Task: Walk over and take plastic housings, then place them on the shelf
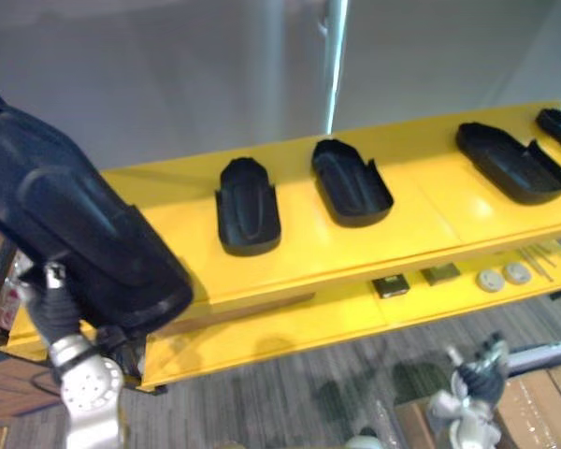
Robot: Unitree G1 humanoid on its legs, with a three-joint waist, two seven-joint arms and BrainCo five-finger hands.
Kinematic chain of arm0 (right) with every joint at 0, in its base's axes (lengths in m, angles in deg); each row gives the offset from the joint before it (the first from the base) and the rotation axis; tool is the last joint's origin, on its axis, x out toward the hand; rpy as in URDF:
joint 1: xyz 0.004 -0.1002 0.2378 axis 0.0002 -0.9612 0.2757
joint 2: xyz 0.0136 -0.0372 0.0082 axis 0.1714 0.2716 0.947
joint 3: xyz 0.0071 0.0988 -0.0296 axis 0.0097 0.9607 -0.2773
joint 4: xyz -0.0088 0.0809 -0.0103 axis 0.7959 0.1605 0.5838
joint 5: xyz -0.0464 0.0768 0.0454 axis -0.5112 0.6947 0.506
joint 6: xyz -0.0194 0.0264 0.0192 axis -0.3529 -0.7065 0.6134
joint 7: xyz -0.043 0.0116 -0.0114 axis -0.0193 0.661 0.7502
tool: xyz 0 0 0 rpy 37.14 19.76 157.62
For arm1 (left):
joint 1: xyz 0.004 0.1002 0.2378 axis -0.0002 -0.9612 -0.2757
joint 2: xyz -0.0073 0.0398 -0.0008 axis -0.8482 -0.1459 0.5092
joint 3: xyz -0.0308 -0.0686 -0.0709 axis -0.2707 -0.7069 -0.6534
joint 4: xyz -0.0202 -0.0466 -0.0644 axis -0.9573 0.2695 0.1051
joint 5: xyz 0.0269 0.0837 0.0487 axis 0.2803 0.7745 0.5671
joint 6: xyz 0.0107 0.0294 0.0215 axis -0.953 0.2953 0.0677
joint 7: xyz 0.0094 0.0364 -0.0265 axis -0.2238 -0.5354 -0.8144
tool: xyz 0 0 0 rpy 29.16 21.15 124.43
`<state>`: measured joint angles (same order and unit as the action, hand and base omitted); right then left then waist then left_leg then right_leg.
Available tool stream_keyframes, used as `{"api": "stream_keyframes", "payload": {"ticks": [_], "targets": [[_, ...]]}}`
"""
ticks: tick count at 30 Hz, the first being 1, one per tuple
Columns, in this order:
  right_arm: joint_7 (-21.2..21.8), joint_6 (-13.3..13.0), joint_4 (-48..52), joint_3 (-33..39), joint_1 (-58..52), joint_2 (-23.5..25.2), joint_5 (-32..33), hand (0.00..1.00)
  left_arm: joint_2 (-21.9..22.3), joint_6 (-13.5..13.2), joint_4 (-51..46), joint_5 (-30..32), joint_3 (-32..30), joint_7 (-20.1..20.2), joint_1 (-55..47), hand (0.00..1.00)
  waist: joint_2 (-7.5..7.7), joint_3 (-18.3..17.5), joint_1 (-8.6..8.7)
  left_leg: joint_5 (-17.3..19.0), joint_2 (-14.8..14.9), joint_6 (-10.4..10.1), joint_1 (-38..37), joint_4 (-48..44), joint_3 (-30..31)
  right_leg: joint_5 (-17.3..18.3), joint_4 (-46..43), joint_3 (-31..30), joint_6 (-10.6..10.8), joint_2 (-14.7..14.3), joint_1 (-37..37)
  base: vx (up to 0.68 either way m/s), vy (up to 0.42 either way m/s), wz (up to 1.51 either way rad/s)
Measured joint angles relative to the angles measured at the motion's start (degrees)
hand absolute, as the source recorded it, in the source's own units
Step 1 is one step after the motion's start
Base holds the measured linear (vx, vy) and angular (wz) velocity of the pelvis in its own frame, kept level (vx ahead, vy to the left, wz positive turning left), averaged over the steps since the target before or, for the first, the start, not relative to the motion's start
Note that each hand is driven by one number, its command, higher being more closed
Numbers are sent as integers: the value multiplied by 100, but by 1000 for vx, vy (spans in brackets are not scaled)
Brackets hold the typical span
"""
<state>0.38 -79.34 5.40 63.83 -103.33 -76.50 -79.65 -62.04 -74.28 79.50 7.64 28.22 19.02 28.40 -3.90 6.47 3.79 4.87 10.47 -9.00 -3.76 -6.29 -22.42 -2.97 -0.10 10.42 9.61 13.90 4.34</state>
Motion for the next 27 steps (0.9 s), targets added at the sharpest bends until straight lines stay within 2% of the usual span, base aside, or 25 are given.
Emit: {"api": "stream_keyframes", "payload": {"ticks": [1,2,4,6,7,10,11,12,15,19,21,27], "targets": [[117,67,-216,-89,-40,-51,38,0,-362,156,388,-1,-30,20,232,100,50,0,14,-39,2,-28,-24,73,-17,1,62,0,1,-20,7,-56,-49,-14],[146,103,-298,-125,-48,-65,48,0,-529,211,587,-1,-35,31,367,100,46,-15,24,-52,1,-37,-25,94,-24,2,92,1,1,-27,4,-99,-66,-15],[243,212,-744,-391,-38,-160,75,0,-1239,474,1621,0,-22,187,982,100,122,-21,62,-190,-1,-40,-30,209,-40,-5,158,25,11,-50,-31,-116,-61,-8],[256,307,-978,-447,-45,-162,143,0,-1504,627,2034,6,18,241,1183,100,186,-33,114,-234,2,-48,-42,261,-40,-12,175,27,23,-68,-40,-77,-37,-2],[319,451,-1339,-453,-91,-160,226,0,-1829,886,2539,34,126,323,1389,100,223,-55,162,-258,4,-60,-80,306,-59,-18,186,20,21,-80,-47,-60,-27,-8],[357,639,-1726,-451,-151,-160,268,0,-2210,1153,3145,87,221,517,1571,100,248,-68,163,-267,3,-75,-200,382,-184,-25,189,-61,17,-90,-46,-25,-8,-17],[364,702,-1955,-450,-211,-144,326,0,-2492,1337,3529,245,360,687,1774,100,261,-75,171,-266,2,-76,-221,385,-206,-27,190,-93,16,-93,-46,-16,-3,-15],[371,754,-2014,-449,-236,-140,343,0,-2592,1394,3635,291,415,787,1845,100,261,-75,175,-266,0,-76,-217,386,-208,-28,190,-95,14,-92,-52,-7,-4,-7],[462,874,-2296,-405,-310,-116,447,0,-3037,1620,4156,667,662,1443,2256,100,232,-60,194,-267,-1,-76,-213,381,-248,-31,188,-123,14,-94,-82,2,-2,-5],[487,876,-2424,-319,-303,-92,478,0,-3276,1755,4553,984,1082,2156,2659,100,183,-30,236,-266,-1,-75,-208,379,-298,-32,174,-167,12,-96,-127,-5,-3,-5],[539,876,-2454,-233,-288,-64,690,0,-3281,1820,4779,1161,1264,2528,2842,100,149,-11,335,-266,-1,-75,-209,376,-308,-31,164,-179,10,-97,-135,0,0,0],[671,884,-2498,60,-276,-15,900,0,-3281,1813,5108,1359,1749,3091,3036,100,106,25,480,-262,-1,-70,-191,367,-358,-21,60,-274,-7,-101,-241,-10,-5,-6]]}}
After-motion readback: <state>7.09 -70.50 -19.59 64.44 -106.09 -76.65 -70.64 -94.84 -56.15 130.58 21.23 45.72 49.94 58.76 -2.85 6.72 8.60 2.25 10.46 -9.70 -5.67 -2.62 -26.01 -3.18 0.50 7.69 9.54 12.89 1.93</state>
